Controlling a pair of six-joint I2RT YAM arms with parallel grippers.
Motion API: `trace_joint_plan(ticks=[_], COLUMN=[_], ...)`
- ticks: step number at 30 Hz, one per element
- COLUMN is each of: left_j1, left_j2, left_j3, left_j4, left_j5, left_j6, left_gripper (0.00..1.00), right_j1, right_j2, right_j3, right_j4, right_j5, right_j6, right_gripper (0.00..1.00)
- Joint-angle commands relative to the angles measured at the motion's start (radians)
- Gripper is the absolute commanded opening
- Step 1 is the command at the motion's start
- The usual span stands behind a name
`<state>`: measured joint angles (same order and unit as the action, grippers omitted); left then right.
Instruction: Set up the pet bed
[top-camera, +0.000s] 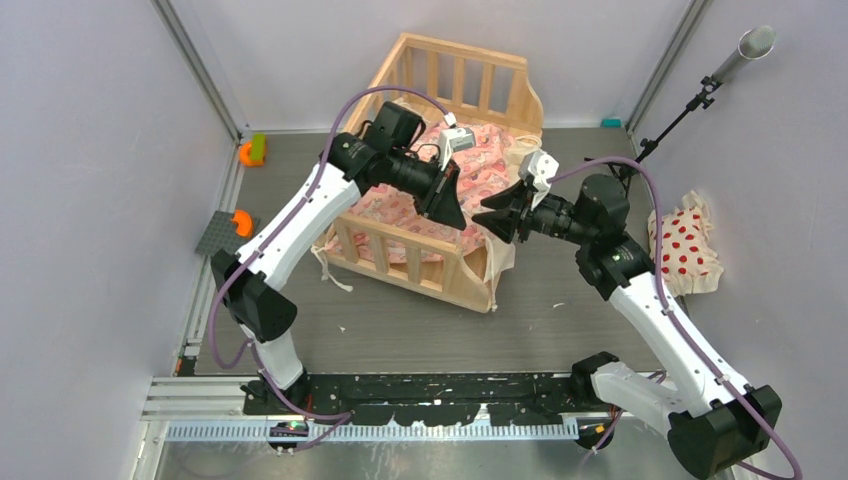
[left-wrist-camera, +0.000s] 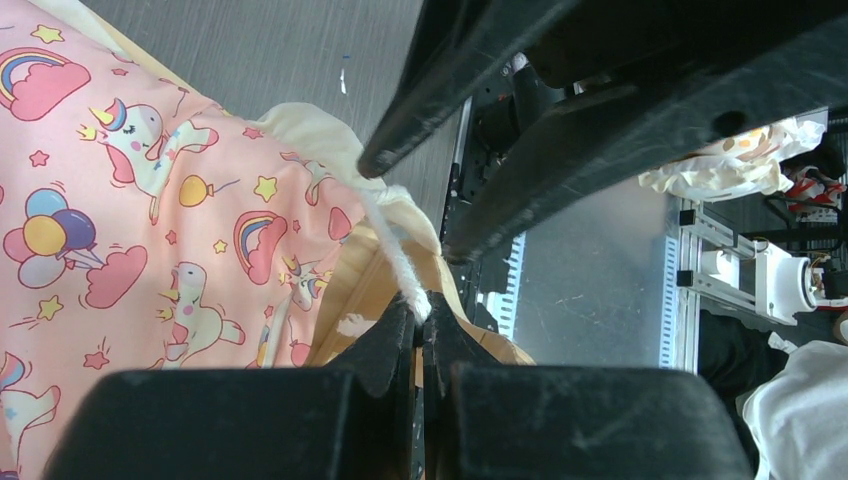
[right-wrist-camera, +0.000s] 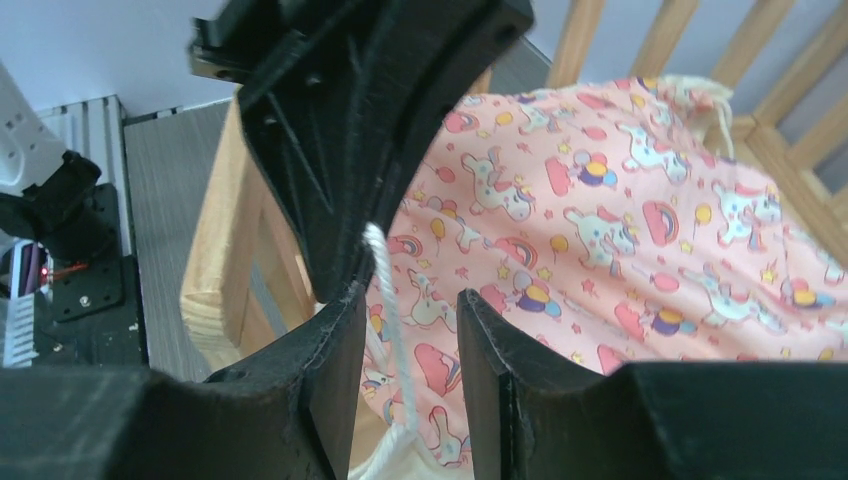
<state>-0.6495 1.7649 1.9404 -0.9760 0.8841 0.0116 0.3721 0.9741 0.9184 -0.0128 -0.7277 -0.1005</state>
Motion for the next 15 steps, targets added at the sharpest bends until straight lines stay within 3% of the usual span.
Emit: trace_joint_plan(ticks=[1, 9, 15], left_j1=[0.004, 0.004, 0.004], left_j2=[-0.025, -0.022, -0.024], left_j3=[0.007, 0.015, 0.019], left_j4=[0.028, 0.025, 0.004], left_j5=[0.021, 0.031, 0.028], left_j6=[0.014, 0.028, 0.052], left_gripper=[0.0, 0.0, 0.0], right_j1=[0.013, 0.047, 0.061], right_j2=[0.001, 0.058, 0.092], right_j3=[0.074, 0.1, 0.113], right_j4=[-0.003, -0.084, -0.112], right_j5=[-0.135, -0.139, -0.093], right_j6=[-0.143, -0.254, -0.299], right_gripper=[0.43, 0.42, 0.34])
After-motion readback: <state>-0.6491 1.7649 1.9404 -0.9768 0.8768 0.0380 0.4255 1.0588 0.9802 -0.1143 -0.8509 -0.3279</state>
